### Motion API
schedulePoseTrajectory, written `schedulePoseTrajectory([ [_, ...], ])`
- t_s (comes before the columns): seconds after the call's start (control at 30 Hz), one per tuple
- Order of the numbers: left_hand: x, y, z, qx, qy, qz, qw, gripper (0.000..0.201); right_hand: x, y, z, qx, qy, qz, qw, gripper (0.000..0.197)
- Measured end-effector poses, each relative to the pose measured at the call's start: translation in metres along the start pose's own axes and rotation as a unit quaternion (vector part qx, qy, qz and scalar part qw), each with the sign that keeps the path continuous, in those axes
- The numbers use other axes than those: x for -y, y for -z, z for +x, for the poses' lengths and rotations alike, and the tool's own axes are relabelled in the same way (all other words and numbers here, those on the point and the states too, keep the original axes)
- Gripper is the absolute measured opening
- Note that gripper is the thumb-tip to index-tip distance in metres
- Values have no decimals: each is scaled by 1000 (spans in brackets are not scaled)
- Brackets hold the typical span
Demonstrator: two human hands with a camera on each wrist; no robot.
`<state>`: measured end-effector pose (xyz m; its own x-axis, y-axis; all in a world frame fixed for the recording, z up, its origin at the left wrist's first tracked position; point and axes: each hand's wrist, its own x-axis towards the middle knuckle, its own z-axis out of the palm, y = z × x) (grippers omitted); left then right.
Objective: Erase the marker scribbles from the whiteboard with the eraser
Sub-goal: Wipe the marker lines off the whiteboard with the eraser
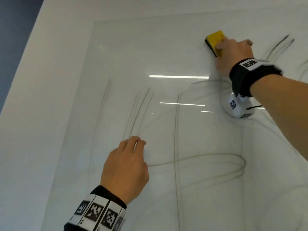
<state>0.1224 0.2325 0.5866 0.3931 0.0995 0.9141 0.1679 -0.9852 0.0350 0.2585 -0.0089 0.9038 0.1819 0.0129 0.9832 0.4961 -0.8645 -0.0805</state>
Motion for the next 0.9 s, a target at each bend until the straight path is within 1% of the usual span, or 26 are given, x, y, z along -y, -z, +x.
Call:
schedulePoseTrajectory([
  [0.07,-17,0,10,-7,-14,-7,1000,48,20,-11,-26,25,38,22,999,53],
  [0.13,-42,-1,19,-12,-40,-25,999,47,37,-24,-60,60,114,44,991,58],
  [0.17,-56,-3,22,-16,-60,-39,997,47,40,-29,-76,73,162,41,983,59],
  [0.2,-72,-3,26,-23,-80,-51,995,45,37,-31,-84,91,208,37,973,60],
  [0.23,-88,-4,29,-29,-99,-61,993,44,28,-31,-84,115,239,34,964,60],
  [0.27,-99,-5,33,-36,-116,-67,990,43,20,-27,-77,131,249,28,959,59],
  [0.3,-111,-6,38,-39,-130,-70,988,44,10,-22,-63,137,247,19,959,57],
  [0.33,-121,-7,43,-39,-140,-72,987,46,-2,-12,-47,122,231,5,965,54],
  [0.4,-135,-8,52,-19,-155,-70,985,55,-35,9,-12,47,152,-40,986,49],
  [0.47,-143,-10,57,-1,-168,-59,984,62,-69,26,12,-5,63,-33,997,42],
  [0.5,-145,-12,59,4,-171,-53,984,64,-78,30,20,-13,29,-14,999,39],
  [0.53,-145,-13,60,6,-173,-45,984,65,-79,31,20,-8,11,-11,1000,40],
  [0.6,-145,-15,62,-2,-168,-34,985,65,-61,21,7,24,26,-19,999,49],
  [0.63,-146,-16,64,-2,-161,-34,986,64,-50,12,-5,45,52,-12,998,52],
  [0.7,-151,-17,66,-4,-142,-36,989,63,-34,-9,-35,87,142,15,986,51],
  [0.77,-160,-16,68,-12,-135,-39,990,61,-42,-14,-50,131,225,28,965,50],
  [0.8,-164,-15,68,-11,-135,-41,990,61,-52,-7,-44,136,235,21,962,49],
  [0.83,-168,-14,68,-9,-138,-41,990,61,-64,2,-31,122,226,5,967,48],
  [0.87,-171,-13,68,-5,-140,-39,989,61,-80,14,-14,90,202,-19,975,45],
  [0.9,-173,-12,66,-1,-142,-38,989,61,-100,26,3,53,157,-44,985,42],
])
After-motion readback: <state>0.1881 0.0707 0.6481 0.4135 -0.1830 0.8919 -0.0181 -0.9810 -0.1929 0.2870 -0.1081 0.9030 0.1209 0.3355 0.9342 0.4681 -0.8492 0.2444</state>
